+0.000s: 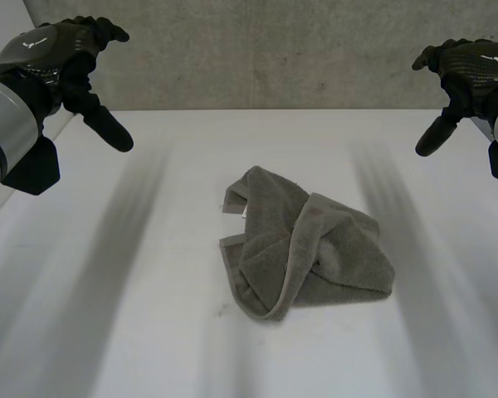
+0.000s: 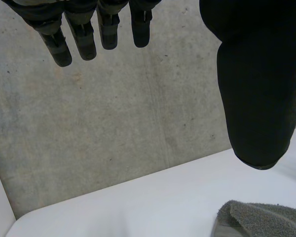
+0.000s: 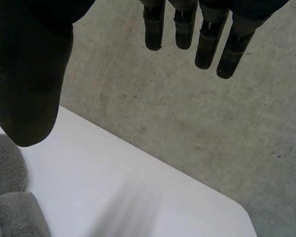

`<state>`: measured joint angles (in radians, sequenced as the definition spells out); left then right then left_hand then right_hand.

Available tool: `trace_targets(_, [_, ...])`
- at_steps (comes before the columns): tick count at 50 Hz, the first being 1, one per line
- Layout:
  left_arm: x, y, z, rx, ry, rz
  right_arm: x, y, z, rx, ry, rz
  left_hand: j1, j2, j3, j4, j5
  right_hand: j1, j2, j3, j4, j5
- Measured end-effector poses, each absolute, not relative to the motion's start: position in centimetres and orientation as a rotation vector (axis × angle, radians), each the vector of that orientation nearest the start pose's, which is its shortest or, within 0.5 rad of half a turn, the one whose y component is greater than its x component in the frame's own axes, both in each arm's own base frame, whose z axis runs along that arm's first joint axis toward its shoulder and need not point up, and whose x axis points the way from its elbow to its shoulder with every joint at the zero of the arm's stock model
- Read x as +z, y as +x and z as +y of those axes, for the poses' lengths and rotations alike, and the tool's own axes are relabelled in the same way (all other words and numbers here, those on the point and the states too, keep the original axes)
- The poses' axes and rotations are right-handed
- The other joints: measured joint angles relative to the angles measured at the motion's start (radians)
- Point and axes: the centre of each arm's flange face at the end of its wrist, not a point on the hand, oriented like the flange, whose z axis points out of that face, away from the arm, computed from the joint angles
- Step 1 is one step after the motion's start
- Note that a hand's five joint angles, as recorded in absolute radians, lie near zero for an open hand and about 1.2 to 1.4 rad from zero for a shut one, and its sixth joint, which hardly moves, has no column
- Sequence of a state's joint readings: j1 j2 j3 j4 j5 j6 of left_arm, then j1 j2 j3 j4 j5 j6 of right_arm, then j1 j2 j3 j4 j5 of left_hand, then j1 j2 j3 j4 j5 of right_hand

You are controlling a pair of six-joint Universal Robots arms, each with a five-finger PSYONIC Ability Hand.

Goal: Fold the towel.

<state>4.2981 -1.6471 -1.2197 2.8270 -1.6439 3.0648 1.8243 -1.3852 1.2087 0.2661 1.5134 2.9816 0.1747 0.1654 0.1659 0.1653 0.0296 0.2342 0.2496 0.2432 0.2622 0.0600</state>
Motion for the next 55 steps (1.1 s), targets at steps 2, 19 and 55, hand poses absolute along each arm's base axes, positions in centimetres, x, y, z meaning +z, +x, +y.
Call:
trace_targets(2, [36.1,-24.0,-23.5,-2.340,0.338,2.484,33.6,21.8,-29.4,-2.052,-0.529,2.170,0.000,0.000,0.000,0.000,0.000,0.000,0.000,0.000,0.000,0.000])
trace_targets(19, [23.1,-28.7,-20.5,-1.803,0.605,2.922,30.1,25.4,-29.6,-1.817,-1.250,1.875,0.008,0.023,0.022,0.022,0.000,0.000,0.000,0.000,0.000,0.000])
trace_targets(55, [12.4,-37.4,-17.8,-1.828,0.482,3.087,17.9,30.6,-31.4,-1.673,-1.716,1.820,0.820,0.833,0.815,0.826,0.775,1.084,1.068,1.077,1.075,1.090])
